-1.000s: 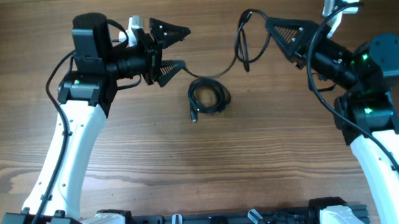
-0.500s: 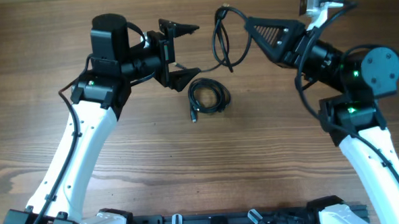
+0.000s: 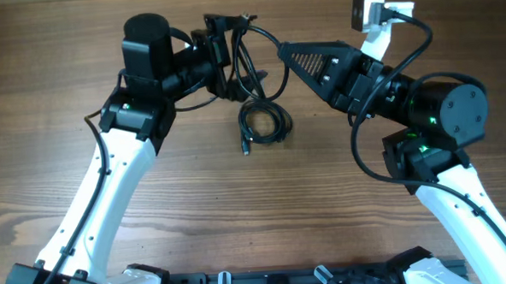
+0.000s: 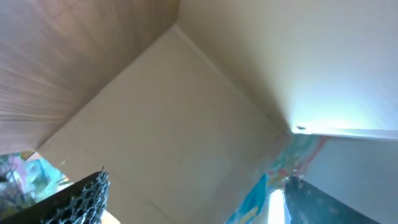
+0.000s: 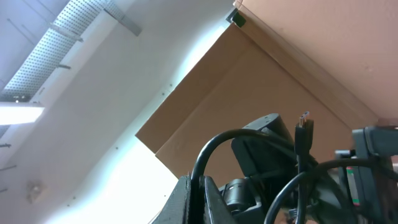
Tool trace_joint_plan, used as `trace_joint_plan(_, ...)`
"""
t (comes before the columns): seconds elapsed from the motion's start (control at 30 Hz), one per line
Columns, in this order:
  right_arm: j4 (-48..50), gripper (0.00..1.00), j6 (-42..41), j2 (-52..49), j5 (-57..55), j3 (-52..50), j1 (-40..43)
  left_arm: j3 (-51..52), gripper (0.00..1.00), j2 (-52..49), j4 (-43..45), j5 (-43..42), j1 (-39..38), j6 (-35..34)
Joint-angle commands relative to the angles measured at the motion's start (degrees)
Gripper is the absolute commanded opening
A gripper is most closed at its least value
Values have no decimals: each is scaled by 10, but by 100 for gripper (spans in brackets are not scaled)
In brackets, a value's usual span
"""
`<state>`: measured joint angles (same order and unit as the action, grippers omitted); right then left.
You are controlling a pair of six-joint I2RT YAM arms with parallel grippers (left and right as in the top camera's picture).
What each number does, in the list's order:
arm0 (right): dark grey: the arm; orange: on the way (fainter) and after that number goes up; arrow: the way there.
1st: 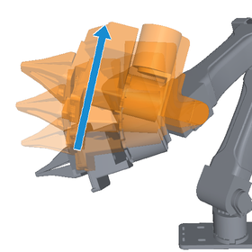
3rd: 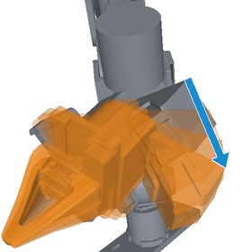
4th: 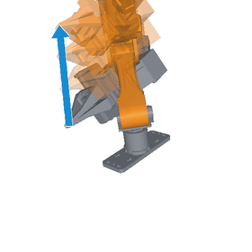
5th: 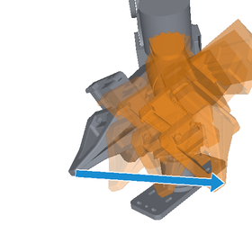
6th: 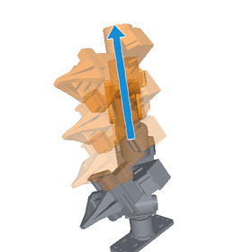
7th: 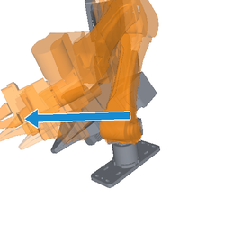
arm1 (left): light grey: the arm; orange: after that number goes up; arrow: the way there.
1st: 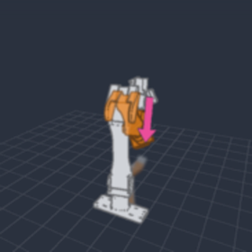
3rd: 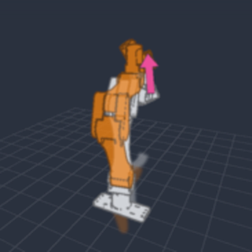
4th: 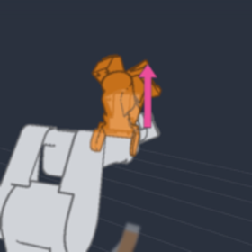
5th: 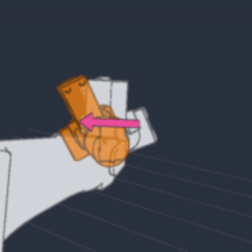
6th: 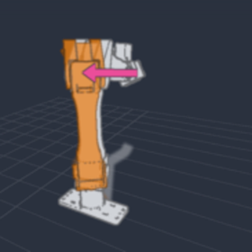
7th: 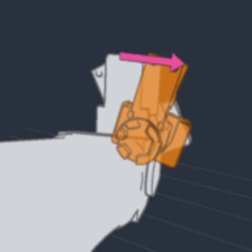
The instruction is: Untangle cables
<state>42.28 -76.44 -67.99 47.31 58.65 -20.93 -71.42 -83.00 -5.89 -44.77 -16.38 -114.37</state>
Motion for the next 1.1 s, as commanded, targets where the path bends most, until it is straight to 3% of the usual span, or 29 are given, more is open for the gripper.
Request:
trace_joint_plan(0.0,5,4,-1,-1,-12,12,-2,2,66,1,14,3,0,-5)
trace_joint_plan(0.07,5,4,2,-1,-15,12,-2,2,36,1,14,3,0,-5)
trace_joint_plan(0.1,5,4,15,-1,-14,12,-2,2,33,1,14,3,0,-5)
trace_joint_plan(0.2,-31,4,30,-1,-22,12,10,2,6,1,9,15,3,16)
trace_joint_plan(0.33,-173,4,98,-1,-40,12,50,2,4,1,-50,71,35,99)
trace_joint_plan(0.43,-275,4,183,-1,-60,12,108,2,4,1,-103,133,69,218)
trace_joint_plan(0.57,-394,4,263,-1,-61,12,181,2,4,1,-189,231,110,318)
trace_joint_plan(0.67,-454,11,278,-1,-107,12,187,2,4,1,-241,292,114,332)
trace_joint_plan(0.77,-494,4,300,-1,-177,12,187,2,4,1,-247,293,114,332)
trace_joint_plan(0.87,-501,5,298,-1,-132,12,187,2,4,1,-251,315,114,332)
trace_joint_plan(0.97,-510,34,300,-1,-49,12,176,2,4,1,-210,233,114,332)
trace_joint_plan(1.07,-513,53,377,-1,-6,12,134,2,4,1,-109,126,114,329)
